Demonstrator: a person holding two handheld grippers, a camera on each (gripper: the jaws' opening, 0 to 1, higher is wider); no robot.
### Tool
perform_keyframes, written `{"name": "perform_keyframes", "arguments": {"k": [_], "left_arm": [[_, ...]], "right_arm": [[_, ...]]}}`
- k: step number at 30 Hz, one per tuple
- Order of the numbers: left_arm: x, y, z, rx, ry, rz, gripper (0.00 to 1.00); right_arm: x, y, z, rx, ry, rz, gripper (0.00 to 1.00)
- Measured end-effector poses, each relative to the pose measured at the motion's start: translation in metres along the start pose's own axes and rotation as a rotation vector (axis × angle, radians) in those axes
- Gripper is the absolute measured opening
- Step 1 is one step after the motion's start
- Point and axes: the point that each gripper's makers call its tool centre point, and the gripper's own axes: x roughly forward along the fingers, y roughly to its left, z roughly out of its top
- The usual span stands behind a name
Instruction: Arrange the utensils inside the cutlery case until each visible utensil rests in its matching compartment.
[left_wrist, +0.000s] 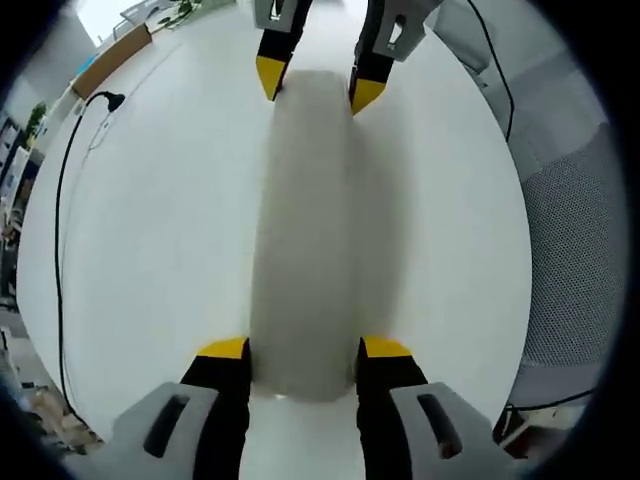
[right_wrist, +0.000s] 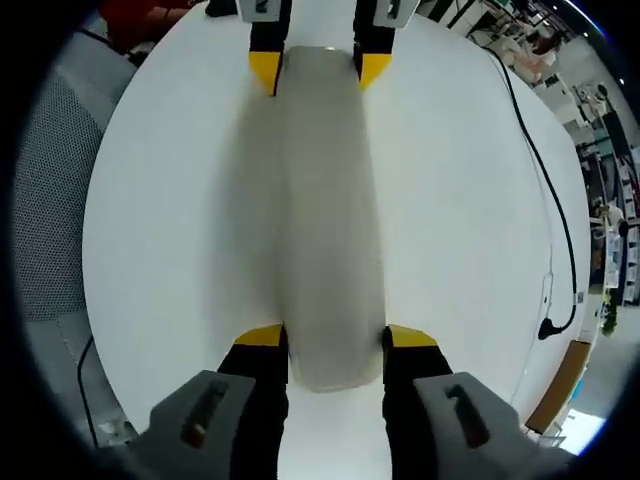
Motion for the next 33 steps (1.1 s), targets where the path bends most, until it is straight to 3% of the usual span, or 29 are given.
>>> {"name": "perform_keyframes", "arguments": {"k": [33], "left_arm": [[-0.002,-0.049,0.001,0.051,0.021,-0.001,0.42]], "right_arm": [[-0.008,0.055,-0.008,0.023,-0.009,-0.018,0.36]]}}
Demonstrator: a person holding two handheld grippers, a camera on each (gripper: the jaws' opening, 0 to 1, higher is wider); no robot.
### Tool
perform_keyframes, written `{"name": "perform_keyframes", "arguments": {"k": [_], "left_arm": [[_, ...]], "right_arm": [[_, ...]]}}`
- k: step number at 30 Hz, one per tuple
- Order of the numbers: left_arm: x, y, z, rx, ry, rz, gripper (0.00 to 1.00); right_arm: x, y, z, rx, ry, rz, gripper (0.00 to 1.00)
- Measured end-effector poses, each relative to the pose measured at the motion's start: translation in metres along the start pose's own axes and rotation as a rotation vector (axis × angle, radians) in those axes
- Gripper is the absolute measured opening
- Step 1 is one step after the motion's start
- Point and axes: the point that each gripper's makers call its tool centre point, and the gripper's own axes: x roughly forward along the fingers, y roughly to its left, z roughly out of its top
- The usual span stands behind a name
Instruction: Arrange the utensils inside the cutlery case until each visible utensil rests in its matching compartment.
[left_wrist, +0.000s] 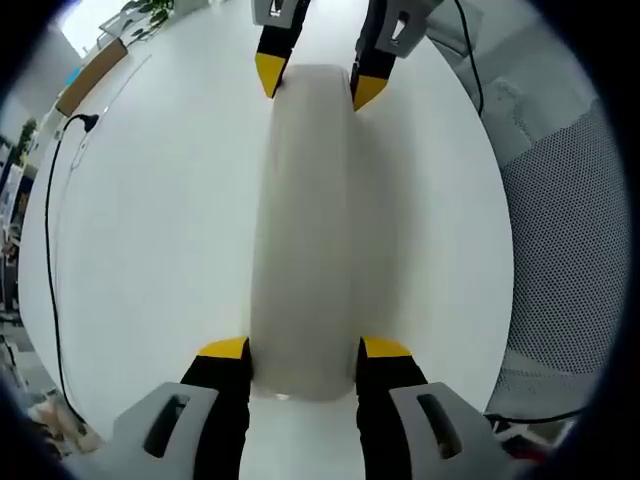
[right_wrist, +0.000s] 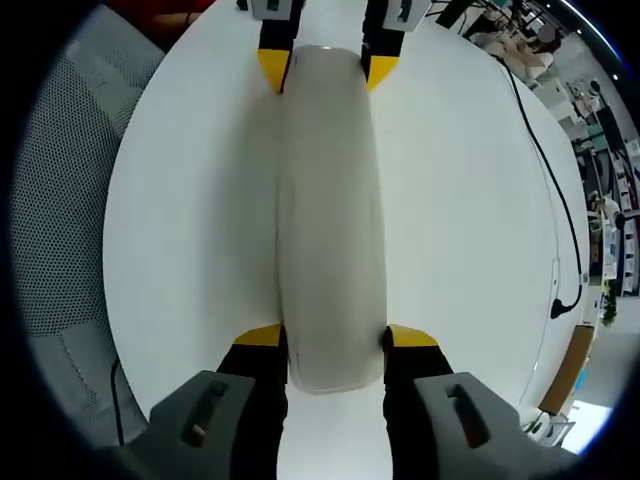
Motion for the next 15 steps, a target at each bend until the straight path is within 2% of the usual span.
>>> {"name": "perform_keyframes", "arguments": {"k": [15], "left_arm": [[0.000,-0.019,-0.001,-0.012,-0.016,-0.002,0.42]], "right_arm": [[-0.004,0.017,0.000,-0.017,0.016,0.001,0.36]]}}
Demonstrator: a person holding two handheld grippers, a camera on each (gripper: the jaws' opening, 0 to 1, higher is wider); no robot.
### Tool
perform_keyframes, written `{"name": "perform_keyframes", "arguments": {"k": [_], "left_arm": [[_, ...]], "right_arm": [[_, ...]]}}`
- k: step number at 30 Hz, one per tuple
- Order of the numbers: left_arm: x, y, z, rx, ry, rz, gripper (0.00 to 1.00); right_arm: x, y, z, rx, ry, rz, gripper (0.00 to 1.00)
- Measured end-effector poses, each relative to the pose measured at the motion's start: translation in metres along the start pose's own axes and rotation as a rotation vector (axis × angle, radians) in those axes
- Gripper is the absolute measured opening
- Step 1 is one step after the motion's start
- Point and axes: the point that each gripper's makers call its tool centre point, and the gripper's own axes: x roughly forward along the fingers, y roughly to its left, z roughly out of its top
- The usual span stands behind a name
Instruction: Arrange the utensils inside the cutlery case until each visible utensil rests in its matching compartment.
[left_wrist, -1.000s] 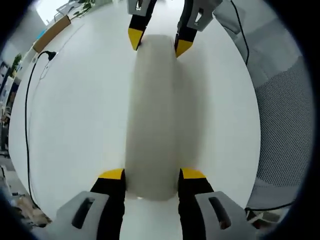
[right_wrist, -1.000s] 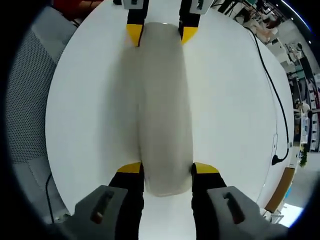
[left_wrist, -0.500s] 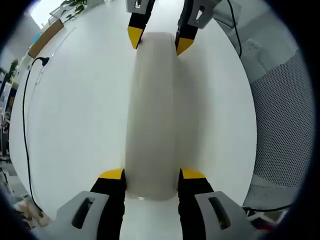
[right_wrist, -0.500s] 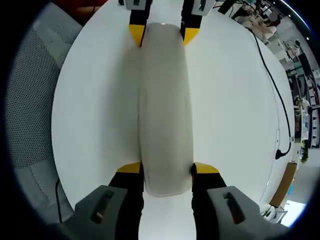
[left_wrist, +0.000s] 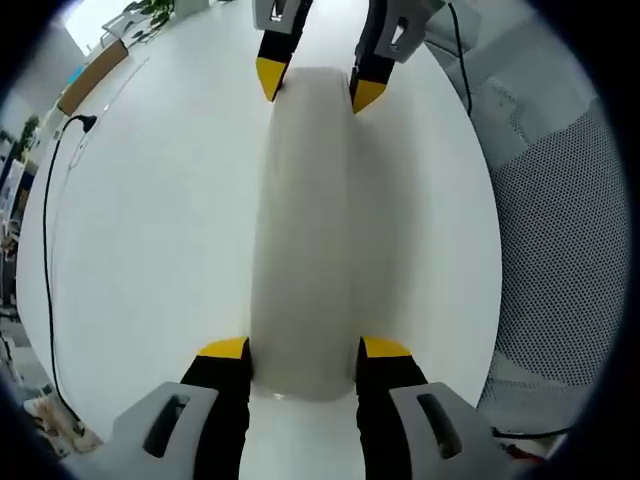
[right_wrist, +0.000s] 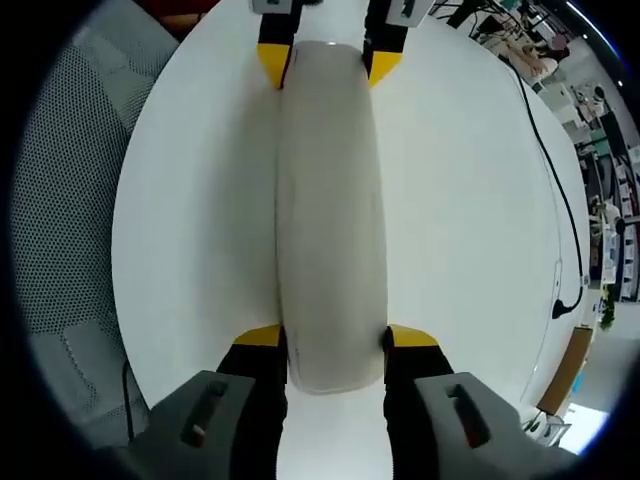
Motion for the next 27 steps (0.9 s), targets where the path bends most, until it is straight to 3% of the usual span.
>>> {"name": "perform_keyframes", "arguments": {"k": [27], "left_arm": [[-0.002,-0.033,-0.001,0.003,-0.018,0.004,0.42]], "right_arm": [[-0.007,0.033,-0.002,0.005,0.010,0.005,0.36]]}}
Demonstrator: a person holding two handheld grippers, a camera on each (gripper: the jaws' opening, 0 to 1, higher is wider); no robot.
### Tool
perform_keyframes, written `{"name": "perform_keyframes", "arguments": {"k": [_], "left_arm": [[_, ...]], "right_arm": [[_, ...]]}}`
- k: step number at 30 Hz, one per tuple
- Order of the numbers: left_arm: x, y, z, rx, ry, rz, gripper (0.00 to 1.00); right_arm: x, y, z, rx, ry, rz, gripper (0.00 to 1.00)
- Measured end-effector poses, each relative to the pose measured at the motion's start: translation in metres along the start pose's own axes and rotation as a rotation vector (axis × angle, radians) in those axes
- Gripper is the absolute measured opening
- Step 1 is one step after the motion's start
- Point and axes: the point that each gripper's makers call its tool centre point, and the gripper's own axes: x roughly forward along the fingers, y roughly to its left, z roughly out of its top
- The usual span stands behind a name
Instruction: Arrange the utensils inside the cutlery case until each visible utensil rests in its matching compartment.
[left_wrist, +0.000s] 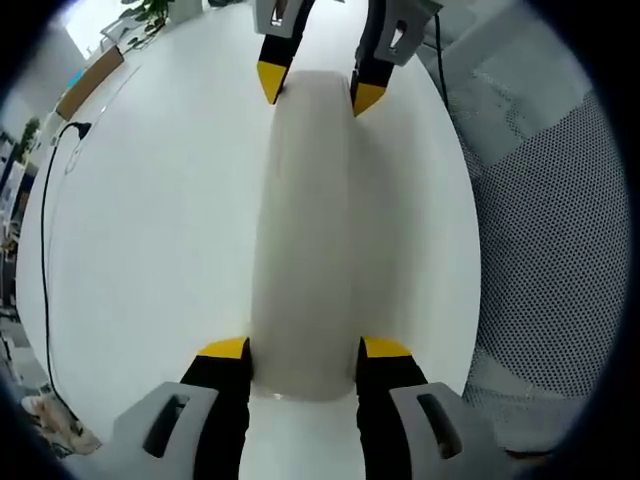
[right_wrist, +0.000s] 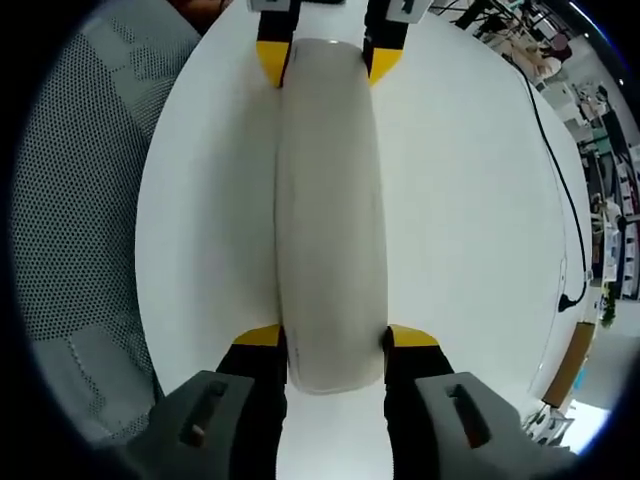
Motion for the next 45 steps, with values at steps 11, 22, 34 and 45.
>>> {"name": "perform_keyframes", "arguments": {"k": [11,22,34,45], "left_arm": [[0.000,-0.013,0.001,0.003,0.008,-0.003,0.42],[-0.001,-0.024,0.001,0.016,0.021,-0.009,0.42],[-0.002,-0.034,0.000,0.012,0.007,-0.011,0.42],[-0.002,-0.041,0.001,0.020,-0.008,-0.009,0.42]], "right_arm": [[-0.002,0.012,-0.001,0.005,-0.009,0.010,0.37],[-0.005,0.026,-0.003,0.019,-0.021,0.025,0.37],[-0.006,0.035,-0.003,0.009,-0.005,0.041,0.37],[-0.007,0.044,-0.003,0.021,-0.019,0.045,0.37]]}}
